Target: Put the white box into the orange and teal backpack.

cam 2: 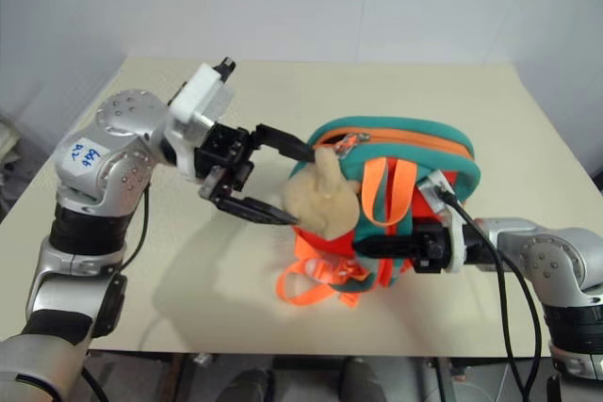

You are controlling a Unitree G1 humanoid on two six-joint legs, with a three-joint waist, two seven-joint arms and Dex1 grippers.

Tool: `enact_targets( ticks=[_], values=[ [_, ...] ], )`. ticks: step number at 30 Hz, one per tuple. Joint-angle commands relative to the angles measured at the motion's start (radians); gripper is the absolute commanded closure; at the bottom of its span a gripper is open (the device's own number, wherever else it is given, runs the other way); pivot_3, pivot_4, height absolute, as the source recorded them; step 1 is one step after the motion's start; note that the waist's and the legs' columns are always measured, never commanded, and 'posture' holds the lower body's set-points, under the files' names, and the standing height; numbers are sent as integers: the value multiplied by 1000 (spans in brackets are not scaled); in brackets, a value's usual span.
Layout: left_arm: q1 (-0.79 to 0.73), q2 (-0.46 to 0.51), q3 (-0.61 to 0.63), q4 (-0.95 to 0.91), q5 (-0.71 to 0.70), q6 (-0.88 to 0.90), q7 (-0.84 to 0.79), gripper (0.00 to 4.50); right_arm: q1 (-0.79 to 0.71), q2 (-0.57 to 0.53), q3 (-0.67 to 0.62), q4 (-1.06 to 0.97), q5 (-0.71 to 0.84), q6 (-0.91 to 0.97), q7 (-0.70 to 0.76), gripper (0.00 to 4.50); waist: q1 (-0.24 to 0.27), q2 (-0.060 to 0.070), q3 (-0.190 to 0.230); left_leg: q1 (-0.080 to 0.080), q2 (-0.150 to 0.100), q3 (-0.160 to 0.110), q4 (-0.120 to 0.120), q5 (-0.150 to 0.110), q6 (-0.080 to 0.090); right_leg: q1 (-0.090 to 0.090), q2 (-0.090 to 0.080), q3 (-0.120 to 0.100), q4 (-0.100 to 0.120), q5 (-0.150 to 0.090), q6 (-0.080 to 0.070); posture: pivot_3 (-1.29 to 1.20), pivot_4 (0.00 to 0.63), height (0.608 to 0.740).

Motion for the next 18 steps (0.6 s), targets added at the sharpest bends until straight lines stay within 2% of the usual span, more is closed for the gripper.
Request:
enact_targets(
  ticks=[1,5,10,11,12,18],
  values=[
    [-3,-3,-47,-41,46,-51,8,273,-10,10,-7,-18,10,-10,8,3954,-1,0,0,0,0,0,0,0,0,0,0,0,0,0,0,0,150,740],
    [13,11,-105,-22,153,-185,1,273,-4,15,-11,-23,11,-11,4,3954,2,0,0,0,0,0,0,0,0,0,0,0,-1,0,0,0,150,740],
    [15,-15,-113,-9,198,-252,39,273,-1,20,-16,-26,10,-9,0,3954,2,0,0,0,0,0,0,0,0,0,0,0,-1,0,0,0,150,740],
    [15,-20,-113,-5,204,-264,44,647,-1,20,-17,-27,10,-9,-1,3954,2,0,0,0,0,0,0,0,0,0,0,0,-1,0,0,0,150,740],
    [14,-26,-111,-1,212,-275,53,789,0,21,-17,-28,11,-9,-2,3954,2,0,0,0,0,0,0,0,0,0,0,0,-1,0,0,0,150,740],
    [19,-31,-113,2,234,-310,53,2482,-3,27,-17,-28,8,-11,-5,3954,1,0,0,0,0,0,0,0,0,0,0,0,-1,0,0,0,150,740]
  ],
)
